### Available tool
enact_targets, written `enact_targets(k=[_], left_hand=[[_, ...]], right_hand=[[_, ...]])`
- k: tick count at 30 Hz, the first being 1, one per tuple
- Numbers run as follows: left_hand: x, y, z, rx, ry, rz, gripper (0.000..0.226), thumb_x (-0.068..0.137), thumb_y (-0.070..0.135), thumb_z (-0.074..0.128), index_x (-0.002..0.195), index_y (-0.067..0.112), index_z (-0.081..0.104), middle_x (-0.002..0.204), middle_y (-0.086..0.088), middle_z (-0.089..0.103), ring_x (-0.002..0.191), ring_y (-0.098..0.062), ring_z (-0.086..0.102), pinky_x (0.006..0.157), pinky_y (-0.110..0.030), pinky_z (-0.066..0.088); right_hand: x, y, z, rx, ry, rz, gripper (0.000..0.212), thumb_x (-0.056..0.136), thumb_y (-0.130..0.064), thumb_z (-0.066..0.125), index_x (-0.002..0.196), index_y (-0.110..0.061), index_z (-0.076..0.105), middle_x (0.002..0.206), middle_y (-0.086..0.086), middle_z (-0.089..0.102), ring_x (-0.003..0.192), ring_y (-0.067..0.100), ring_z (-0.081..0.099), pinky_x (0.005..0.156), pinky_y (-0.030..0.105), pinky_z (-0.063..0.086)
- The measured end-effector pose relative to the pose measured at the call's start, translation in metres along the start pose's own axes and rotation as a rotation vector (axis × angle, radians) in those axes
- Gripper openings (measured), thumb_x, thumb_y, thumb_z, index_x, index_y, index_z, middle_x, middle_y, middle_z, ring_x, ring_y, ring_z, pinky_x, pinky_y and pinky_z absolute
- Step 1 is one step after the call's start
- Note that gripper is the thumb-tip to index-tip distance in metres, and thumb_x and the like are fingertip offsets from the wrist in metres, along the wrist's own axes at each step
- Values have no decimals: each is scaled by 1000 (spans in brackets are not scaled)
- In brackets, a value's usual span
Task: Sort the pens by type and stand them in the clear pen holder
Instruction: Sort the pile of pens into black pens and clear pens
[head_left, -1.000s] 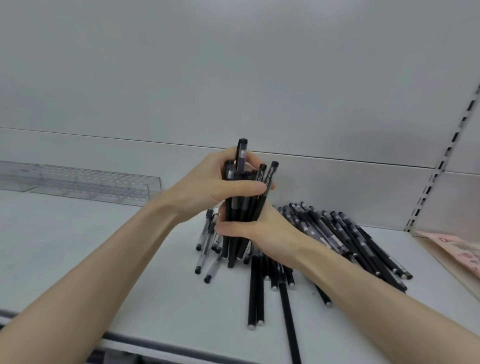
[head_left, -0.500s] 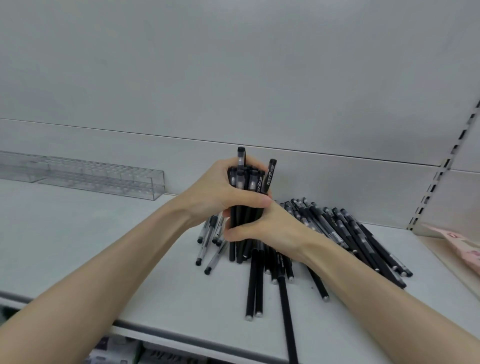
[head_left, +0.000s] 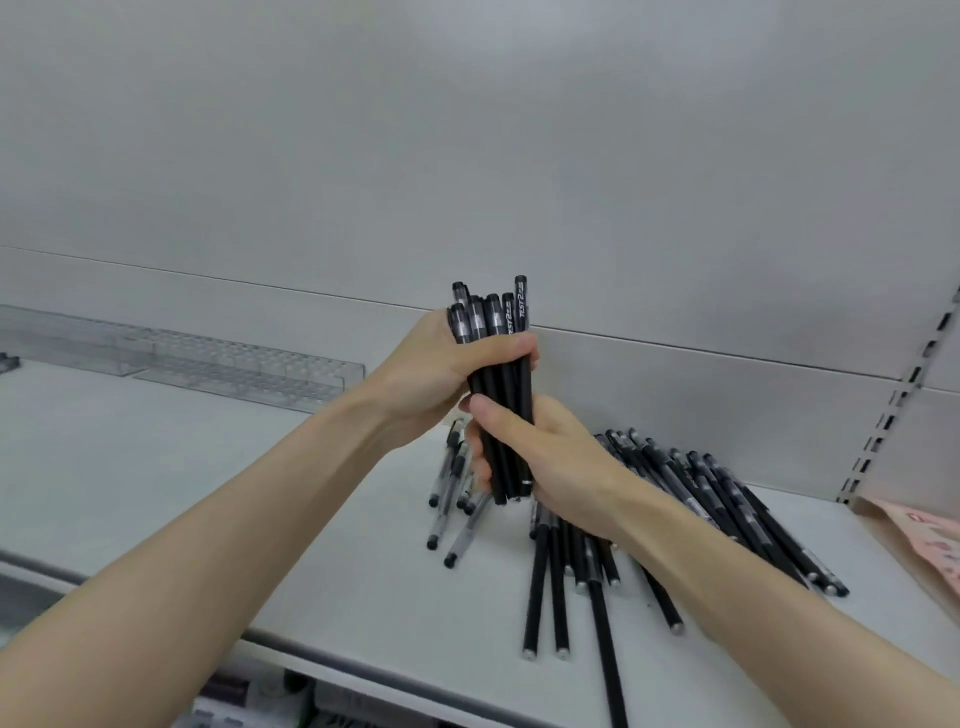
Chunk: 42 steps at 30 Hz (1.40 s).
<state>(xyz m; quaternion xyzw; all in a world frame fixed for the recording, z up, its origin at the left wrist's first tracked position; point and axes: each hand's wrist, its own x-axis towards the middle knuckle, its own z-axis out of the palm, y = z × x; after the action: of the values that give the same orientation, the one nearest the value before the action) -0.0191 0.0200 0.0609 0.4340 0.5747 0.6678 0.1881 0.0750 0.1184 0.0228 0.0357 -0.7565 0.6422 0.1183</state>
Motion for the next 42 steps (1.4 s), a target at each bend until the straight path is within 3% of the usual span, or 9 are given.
enact_targets(k=[4, 9, 14, 18, 22, 26, 31, 35, 42], left_hand=[[-15, 15, -35, -43, -71, -18, 31, 81, 30, 60, 97, 4, 62, 94, -9, 71, 86, -20, 67, 82, -46, 46], [-49, 27, -107, -111, -127, -7, 34, 90, 31, 46, 106, 5, 62, 111, -12, 69, 109, -24, 64, 92, -39, 51], [-92, 29, -199, 90, 13, -5, 44, 93, 34, 47, 112, -3, 61, 113, -18, 67, 108, -27, 63, 91, -31, 50], [-120, 31, -269, 140, 124, 18, 31, 95, 29, 51, 106, 3, 65, 98, -9, 72, 93, -19, 67, 83, -28, 49], [-127, 31, -330, 140, 267, 44, 31, 92, 30, 56, 118, 14, 55, 90, -1, 74, 79, -11, 69, 75, -20, 50], [-126, 24, -389, 249, 174, 37, 21, 99, 27, 46, 108, 13, 59, 74, 11, 67, 62, -8, 60, 89, -36, 51], [-111, 7, -474, 414, 179, 20, 21, 97, 28, 50, 111, 23, 64, 89, 9, 72, 80, -2, 61, 71, -18, 44], [-95, -3, -525, 443, 236, 6, 17, 93, 26, 56, 104, 20, 68, 81, -10, 68, 62, -2, 51, 54, -16, 38], [-81, -31, -592, 377, 207, -56, 17, 93, 21, 58, 92, 9, 69, 71, -8, 62, 57, -11, 54, 57, -25, 49]], right_hand=[[11, -19, 31, 127, -73, 8, 35, 86, -37, 53, 105, -10, 44, 64, -4, 49, 53, 11, 48, 52, 23, 43], [39, -23, 97, 170, -97, -19, 22, 97, -29, 47, 111, -12, 45, 63, -3, 47, 51, 11, 45, 51, 22, 41], [87, -17, 188, 173, -74, -72, 17, 100, -27, 45, 104, -11, 45, 65, -2, 49, 52, 11, 46, 52, 23, 42], [127, -11, 259, 179, -70, -84, 17, 101, -26, 44, 103, -9, 43, 69, 0, 50, 54, 12, 47, 53, 25, 42], [174, -11, 313, 160, -38, -84, 30, 101, -27, 44, 119, -2, 43, 69, -1, 51, 54, 12, 47, 53, 26, 42], [220, -6, 348, 131, -17, -68, 20, 100, -27, 45, 106, -9, 43, 74, 2, 51, 54, 13, 49, 54, 28, 43], [284, 13, 383, 102, -28, -39, 15, 100, -28, 46, 98, -13, 45, 82, 4, 48, 56, 13, 53, 54, 28, 47], [334, 22, 407, 140, -68, 20, 13, 100, -27, 44, 99, -16, 50, 84, 4, 49, 63, 12, 58, 63, 34, 58], [386, 42, 441, -123, -43, 38, 22, 102, -33, 38, 105, -15, 51, 79, 1, 57, 69, 10, 57, 59, 17, 49]])
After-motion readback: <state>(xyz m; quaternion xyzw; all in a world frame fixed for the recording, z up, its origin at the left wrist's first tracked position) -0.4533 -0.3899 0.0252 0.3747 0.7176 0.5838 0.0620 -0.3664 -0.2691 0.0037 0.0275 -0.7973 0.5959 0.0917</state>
